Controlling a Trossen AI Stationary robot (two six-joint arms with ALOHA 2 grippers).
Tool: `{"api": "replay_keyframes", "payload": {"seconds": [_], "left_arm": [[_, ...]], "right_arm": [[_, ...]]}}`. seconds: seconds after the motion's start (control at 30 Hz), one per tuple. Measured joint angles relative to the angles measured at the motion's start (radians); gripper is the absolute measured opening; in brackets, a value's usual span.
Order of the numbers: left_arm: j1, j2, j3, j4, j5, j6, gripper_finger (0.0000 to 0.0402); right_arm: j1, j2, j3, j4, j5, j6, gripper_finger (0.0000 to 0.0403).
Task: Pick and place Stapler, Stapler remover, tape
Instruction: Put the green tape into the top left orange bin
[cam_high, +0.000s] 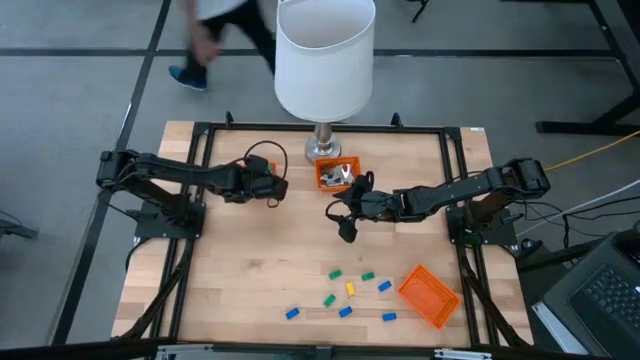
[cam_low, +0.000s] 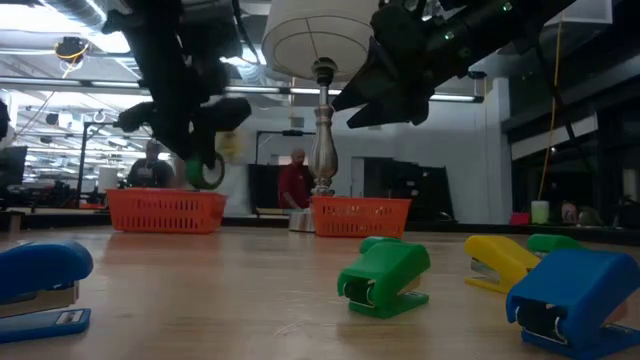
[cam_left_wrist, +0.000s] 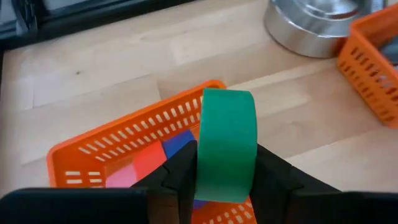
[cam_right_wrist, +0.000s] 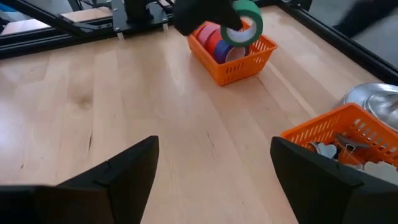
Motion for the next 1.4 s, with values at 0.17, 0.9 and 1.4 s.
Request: {"api": "replay_keyframes", "payload": {"seconds": [0.17, 0.9, 1.4], "left_arm": [[0.024, 0.062, 0.001, 0.049, 0.0, 0.002, 0.0114], [-0.019, 0.024, 0.025, 0.02, -0.038, 0.016, 0.0113], [-0.063, 0.024, -0.025, 0.069, -0.096, -0.128, 0.0111]], "right_arm": [[0.0, 0.0, 0.0, -0.001, 0.0, 0.0, 0.0313], [0.0, 0.0, 0.0, -0.007, -0.001, 0.004, 0.0314], [0.0, 0.0, 0.0, -0.014, -0.001, 0.051, 0.0314]]}}
